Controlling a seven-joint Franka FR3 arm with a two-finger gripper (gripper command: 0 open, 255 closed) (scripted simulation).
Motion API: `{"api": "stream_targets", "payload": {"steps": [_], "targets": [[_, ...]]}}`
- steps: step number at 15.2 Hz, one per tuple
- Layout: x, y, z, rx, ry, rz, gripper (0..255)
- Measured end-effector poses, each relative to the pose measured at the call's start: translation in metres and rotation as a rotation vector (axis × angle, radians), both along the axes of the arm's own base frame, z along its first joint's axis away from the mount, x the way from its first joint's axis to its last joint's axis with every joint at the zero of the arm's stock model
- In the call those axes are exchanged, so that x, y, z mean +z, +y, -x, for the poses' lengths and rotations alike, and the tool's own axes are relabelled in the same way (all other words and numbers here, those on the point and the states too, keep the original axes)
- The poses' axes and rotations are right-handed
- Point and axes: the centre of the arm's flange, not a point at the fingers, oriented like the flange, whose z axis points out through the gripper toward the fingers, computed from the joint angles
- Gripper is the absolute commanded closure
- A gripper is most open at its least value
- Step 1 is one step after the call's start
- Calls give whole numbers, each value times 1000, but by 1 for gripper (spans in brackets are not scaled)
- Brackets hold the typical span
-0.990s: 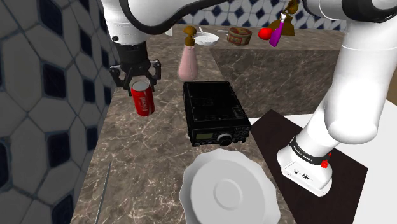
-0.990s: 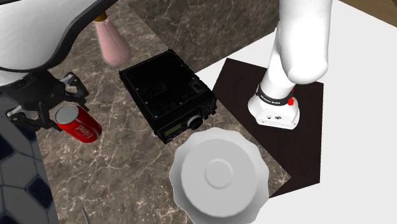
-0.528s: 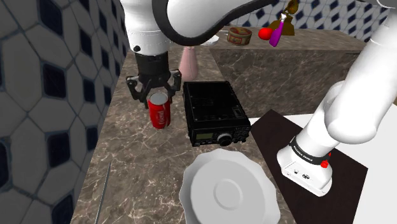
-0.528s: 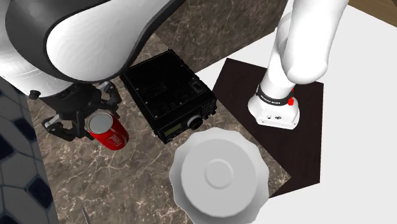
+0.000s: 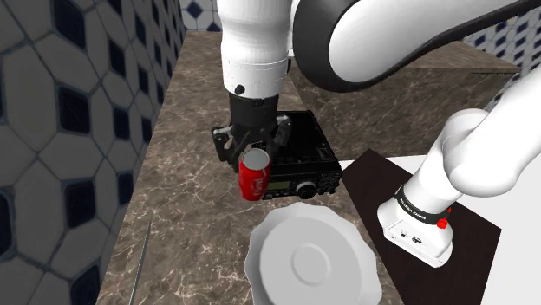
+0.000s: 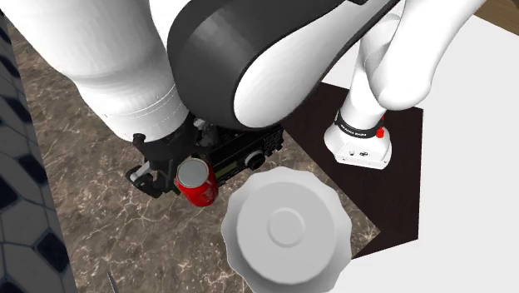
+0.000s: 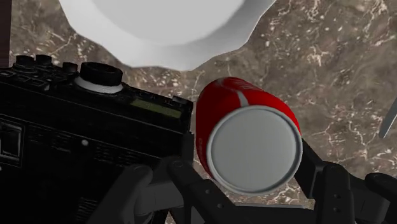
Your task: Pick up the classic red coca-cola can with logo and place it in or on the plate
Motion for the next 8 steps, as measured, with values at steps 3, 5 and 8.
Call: {"api": "stream_targets", "payload": {"steps": [3, 5, 8], "targets": [[1, -6, 37, 0, -1, 0, 255], [2, -10, 66, -1, -1, 0, 255], [7, -15, 103, -1, -1, 0, 255]]}}
